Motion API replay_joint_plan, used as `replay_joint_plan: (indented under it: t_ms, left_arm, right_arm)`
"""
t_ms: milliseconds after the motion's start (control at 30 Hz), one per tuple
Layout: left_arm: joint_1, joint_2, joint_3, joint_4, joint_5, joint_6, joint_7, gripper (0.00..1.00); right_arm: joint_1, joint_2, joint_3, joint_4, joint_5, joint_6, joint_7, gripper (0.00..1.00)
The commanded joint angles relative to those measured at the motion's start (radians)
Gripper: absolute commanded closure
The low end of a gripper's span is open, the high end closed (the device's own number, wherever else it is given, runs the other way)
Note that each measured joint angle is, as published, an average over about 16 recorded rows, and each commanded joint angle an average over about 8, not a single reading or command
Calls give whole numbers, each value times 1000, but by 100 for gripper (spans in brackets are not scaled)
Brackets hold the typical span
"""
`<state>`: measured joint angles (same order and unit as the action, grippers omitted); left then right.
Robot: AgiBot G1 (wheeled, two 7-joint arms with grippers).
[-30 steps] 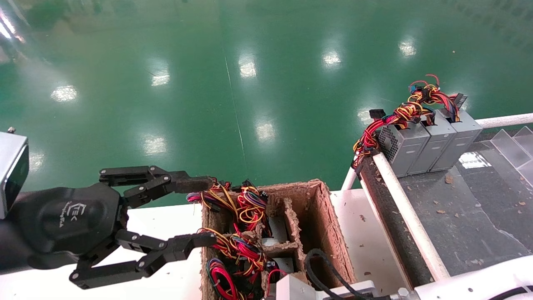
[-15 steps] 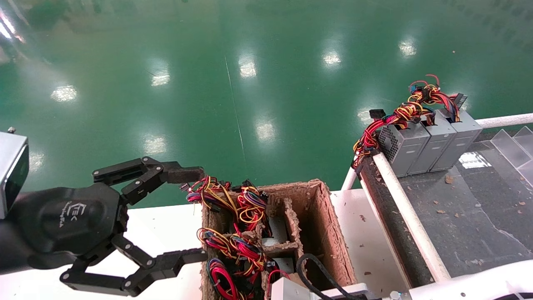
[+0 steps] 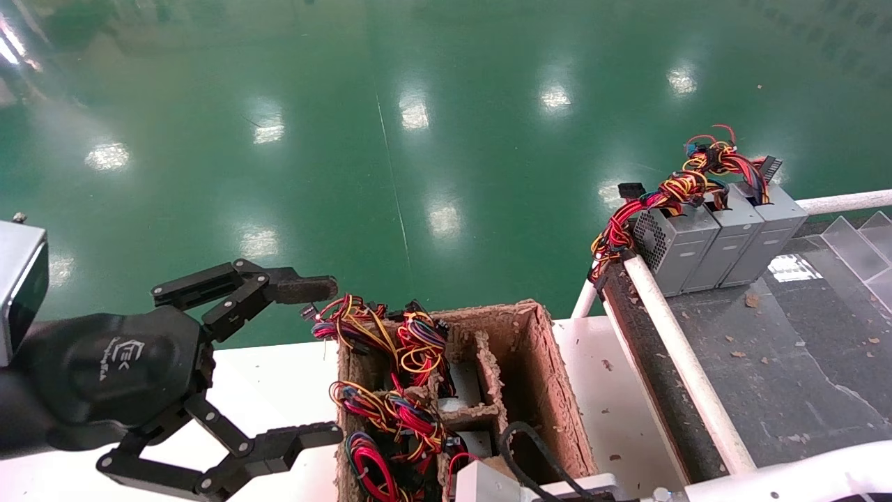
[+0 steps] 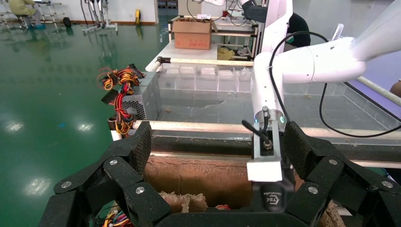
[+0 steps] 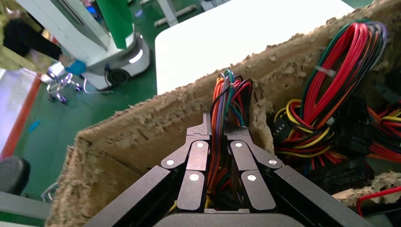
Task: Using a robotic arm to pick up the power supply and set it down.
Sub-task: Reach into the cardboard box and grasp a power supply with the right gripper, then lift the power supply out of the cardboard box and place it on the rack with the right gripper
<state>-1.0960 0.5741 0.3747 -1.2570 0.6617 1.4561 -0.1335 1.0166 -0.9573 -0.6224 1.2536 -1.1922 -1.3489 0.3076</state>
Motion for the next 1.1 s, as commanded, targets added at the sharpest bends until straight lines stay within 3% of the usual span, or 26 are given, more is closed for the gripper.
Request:
replay_joint_plan:
  t_ms: [33, 567, 1100]
  left_arm:
    - [0, 0, 0, 0, 0, 0, 0, 0]
    - [0, 0, 0, 0, 0, 0, 0, 0]
    - [0, 0, 0, 0, 0, 0, 0, 0]
  right_arm:
    - [-1, 2, 4, -6, 14, -10, -5, 100]
    - [-23, 118, 157, 64, 267, -31, -7, 100]
    - [-3, 257, 337, 21, 484, -44, -40, 100]
